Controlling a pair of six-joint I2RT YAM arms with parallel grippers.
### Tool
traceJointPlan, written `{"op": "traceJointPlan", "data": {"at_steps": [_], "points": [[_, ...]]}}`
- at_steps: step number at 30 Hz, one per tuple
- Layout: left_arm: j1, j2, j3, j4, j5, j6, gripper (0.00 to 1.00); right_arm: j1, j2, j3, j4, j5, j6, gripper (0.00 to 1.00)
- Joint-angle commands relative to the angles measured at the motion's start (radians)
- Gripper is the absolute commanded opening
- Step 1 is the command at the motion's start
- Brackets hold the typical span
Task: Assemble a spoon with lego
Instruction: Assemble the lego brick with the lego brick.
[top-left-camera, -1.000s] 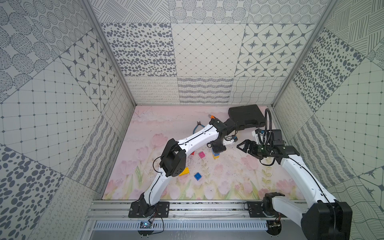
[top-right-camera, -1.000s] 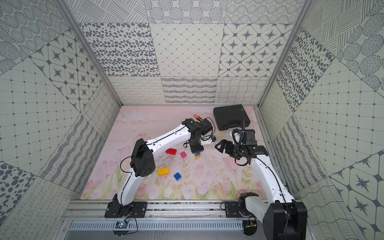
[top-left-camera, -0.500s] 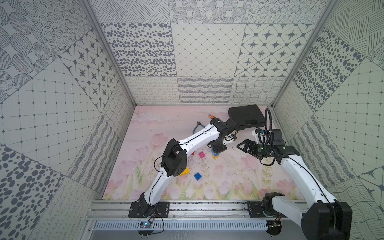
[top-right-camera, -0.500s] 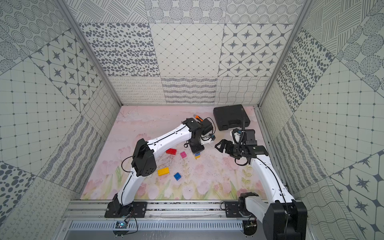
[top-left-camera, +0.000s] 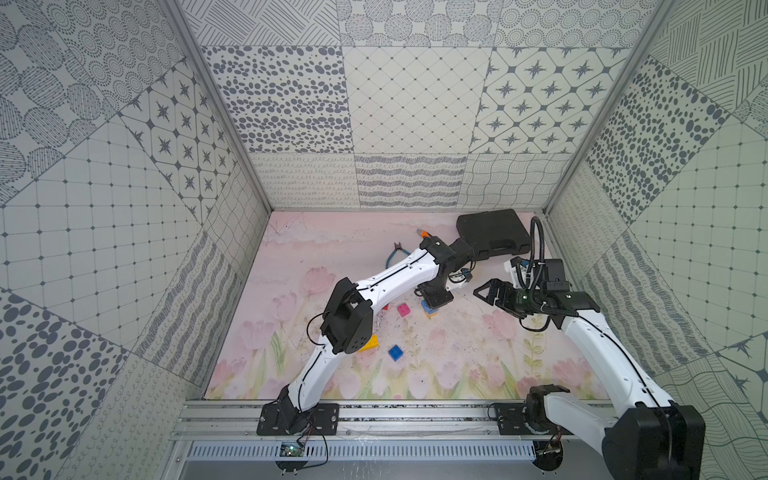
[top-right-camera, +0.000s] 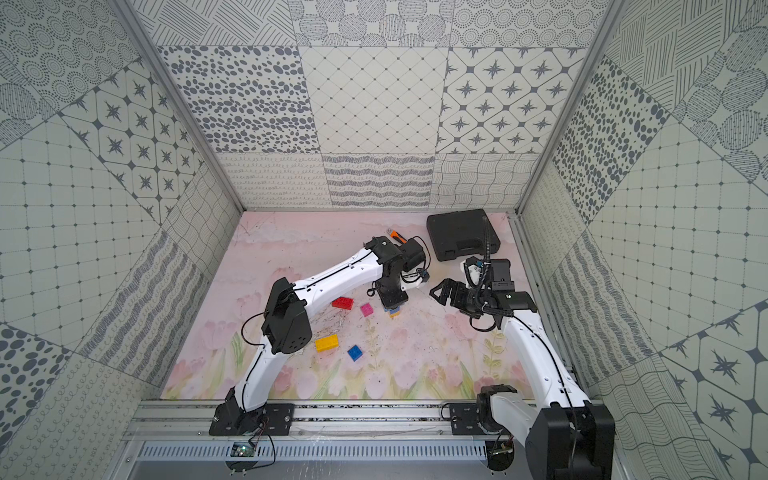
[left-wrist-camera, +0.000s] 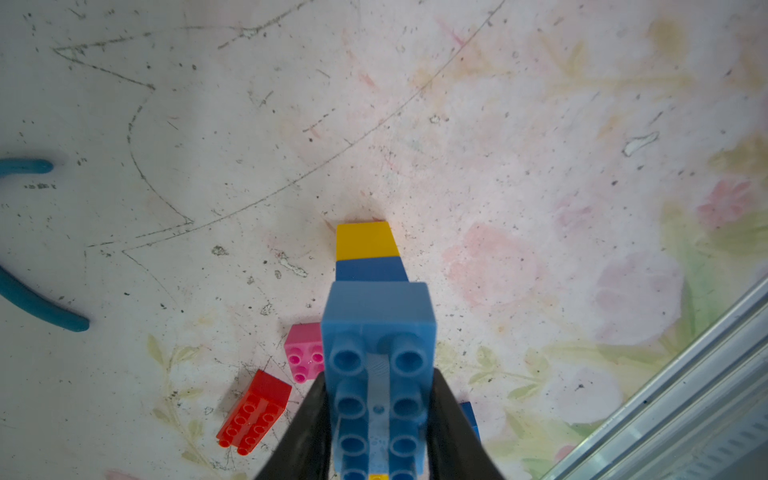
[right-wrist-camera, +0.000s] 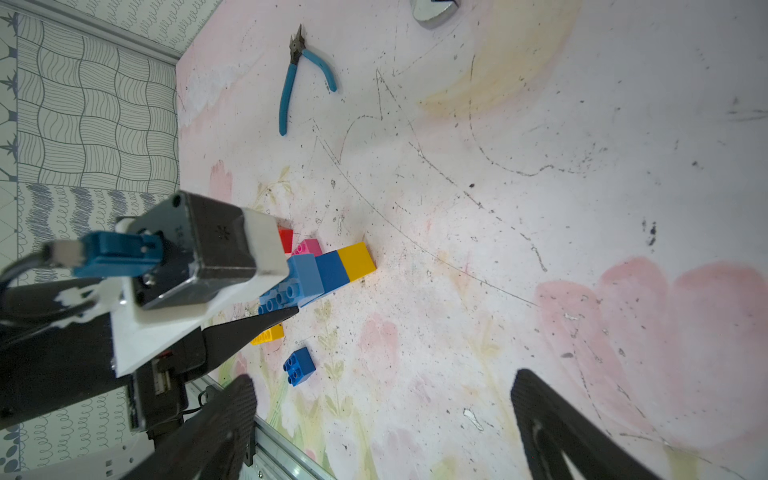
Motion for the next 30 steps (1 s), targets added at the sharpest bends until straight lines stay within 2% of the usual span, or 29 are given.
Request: {"op": "traceJointPlan", "data": {"at_steps": [1, 5, 8, 30], "points": [[-0.010, -0.015, -0.011, -0.048, 0.002, -0.030, 0.18, -0.004, -0.019, -0.008, 0.022, 0.003, -0.011, 0.98], [-0.018, -0.022, -0.026, -0.008, -0.047, -0.043, 0.17, -0.004, -0.019, -0.010, 0.030, 0.000, -0.006, 0.98], [-0.018, -0.035, -0.067, 0.045, -0.036, -0.045, 0.17, -0.004, -0.022, -0.012, 0.027, 0.000, -0.009, 0.98], [-0.022, -0.045, -0.209, 0.094, -0.003, -0.061, 0.16, -0.004, -0.022, -0.018, 0.028, 0.003, -0.012, 0.98]]}}
